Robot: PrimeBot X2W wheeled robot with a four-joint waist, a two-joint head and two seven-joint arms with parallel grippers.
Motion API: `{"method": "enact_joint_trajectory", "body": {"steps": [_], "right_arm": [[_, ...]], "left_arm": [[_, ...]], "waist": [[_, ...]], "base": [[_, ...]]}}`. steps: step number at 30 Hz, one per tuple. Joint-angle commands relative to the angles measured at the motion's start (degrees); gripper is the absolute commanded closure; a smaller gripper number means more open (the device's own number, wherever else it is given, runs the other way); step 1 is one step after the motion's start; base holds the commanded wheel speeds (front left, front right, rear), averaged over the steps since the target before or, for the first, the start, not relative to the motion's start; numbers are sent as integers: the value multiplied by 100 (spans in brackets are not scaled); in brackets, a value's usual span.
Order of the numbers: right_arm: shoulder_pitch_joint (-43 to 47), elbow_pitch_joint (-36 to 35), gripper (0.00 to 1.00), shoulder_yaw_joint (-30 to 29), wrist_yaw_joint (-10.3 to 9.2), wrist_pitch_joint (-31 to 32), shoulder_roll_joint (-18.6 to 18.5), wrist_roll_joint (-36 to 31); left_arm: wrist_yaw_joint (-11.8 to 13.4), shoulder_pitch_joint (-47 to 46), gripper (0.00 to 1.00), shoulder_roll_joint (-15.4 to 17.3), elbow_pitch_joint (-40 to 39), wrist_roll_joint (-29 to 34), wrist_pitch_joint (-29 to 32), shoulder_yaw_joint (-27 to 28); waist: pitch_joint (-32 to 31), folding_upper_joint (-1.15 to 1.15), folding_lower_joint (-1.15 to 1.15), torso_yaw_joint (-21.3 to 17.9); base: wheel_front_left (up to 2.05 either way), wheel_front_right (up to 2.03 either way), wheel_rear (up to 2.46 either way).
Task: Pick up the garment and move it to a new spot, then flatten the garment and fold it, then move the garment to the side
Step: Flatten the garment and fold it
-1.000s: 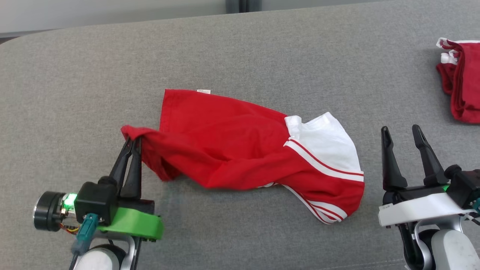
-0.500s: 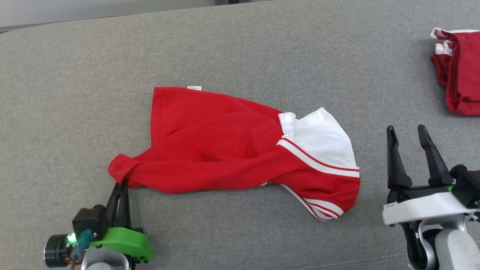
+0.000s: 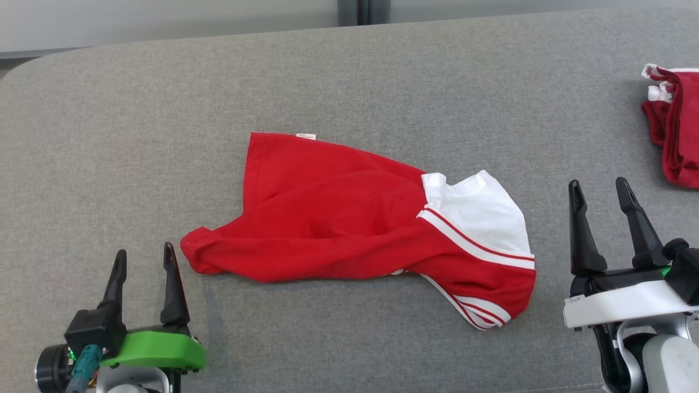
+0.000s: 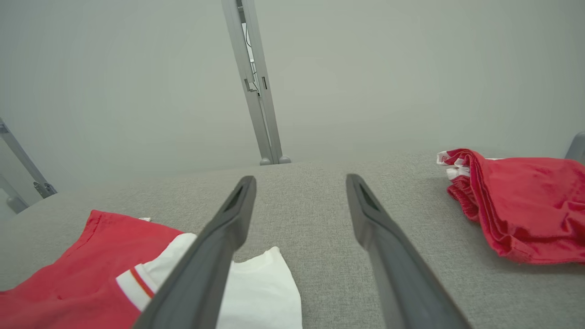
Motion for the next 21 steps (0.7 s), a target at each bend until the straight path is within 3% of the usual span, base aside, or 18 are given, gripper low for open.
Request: {"method": "enact_joint_trajectory", "body": {"steps": [1, 8, 21], "right_arm": [[55, -77, 0, 1, -7, 41, -23, -57], [212, -282, 0, 74, -7, 228, -61, -155], [433, -402, 0, 106, -7, 420, -93, -192]], "left_arm": [[-15, 73, 0, 61, -141, 72, -13, 30], [-153, 49, 0, 281, -859, 197, 168, -122], [-73, 346, 0, 357, -1341, 158, 551, -242]], "waist": [[-97, 0, 0, 61], [-328, 0, 0, 11], [-516, 0, 0, -94]], "base": [[0, 0, 0], [0, 0, 0], [0, 0, 0]]}}
